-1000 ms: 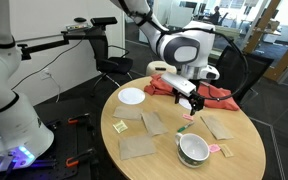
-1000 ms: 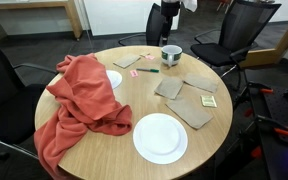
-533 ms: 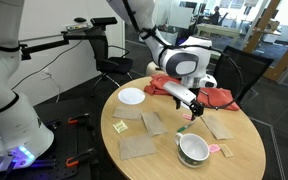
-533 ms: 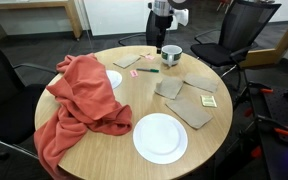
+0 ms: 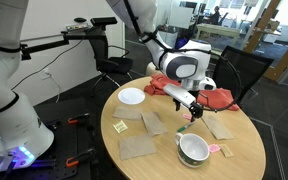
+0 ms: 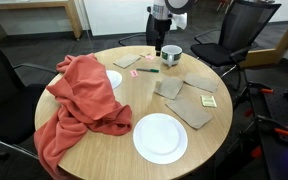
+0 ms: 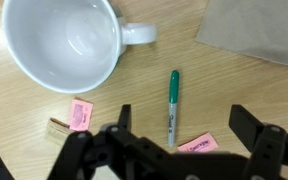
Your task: Pick up the green marker and put it in the green cup
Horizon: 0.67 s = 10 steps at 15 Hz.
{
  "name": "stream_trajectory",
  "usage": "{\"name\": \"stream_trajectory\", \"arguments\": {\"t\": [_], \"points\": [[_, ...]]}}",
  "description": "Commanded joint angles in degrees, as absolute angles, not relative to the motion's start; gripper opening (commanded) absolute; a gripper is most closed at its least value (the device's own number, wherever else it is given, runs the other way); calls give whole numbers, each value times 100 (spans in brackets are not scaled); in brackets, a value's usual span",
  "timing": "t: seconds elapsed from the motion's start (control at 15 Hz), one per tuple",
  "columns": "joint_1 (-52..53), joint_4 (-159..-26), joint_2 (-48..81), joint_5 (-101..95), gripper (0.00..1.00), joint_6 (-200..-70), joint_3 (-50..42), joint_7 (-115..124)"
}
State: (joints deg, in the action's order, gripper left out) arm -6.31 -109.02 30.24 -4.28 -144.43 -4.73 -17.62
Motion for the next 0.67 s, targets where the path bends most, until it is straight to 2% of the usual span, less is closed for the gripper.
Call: {"name": "stream_trajectory", "arguments": {"t": [0.0, 0.6], "points": [[-724, -10733, 3223, -438, 100, -14642, -341, -1650], [-683, -10017, 4184, -433, 100, -15254, -263, -1403]]}}
